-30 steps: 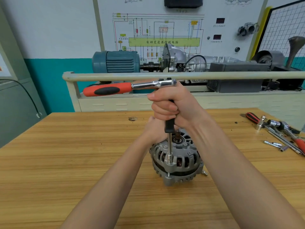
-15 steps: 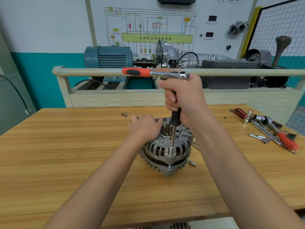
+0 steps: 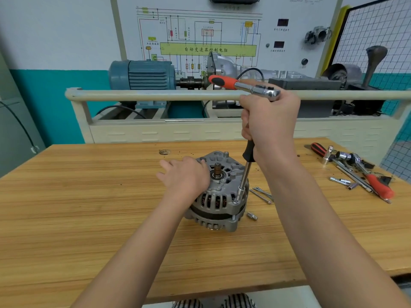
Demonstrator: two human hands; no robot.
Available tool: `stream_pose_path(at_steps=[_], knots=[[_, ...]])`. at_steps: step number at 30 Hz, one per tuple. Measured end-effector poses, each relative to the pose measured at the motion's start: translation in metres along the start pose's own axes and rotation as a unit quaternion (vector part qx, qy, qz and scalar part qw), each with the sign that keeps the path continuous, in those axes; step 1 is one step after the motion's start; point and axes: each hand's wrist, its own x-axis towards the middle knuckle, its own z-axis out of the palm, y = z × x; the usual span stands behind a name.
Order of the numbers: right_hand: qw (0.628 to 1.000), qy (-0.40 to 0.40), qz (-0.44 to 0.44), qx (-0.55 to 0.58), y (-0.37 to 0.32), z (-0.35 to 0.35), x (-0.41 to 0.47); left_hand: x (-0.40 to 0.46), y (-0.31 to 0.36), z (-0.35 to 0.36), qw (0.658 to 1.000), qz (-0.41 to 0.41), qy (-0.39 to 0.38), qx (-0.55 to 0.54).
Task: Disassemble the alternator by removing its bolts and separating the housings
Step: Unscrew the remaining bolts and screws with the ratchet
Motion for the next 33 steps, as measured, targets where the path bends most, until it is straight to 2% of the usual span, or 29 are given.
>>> stream_pose_path(at_steps=[9,33], knots=[[0.998,0.054,-0.01,-0.017,0.009,0.006,0.0,-0.004,0.002,-0.001,1.0,-0.011,-0.002,0.005],[0.993,0.09,-0.028,-0.066,0.013,0.013,-0.003,-0.002,0.0,0.003,1.0,-0.005,0.016,-0.018]])
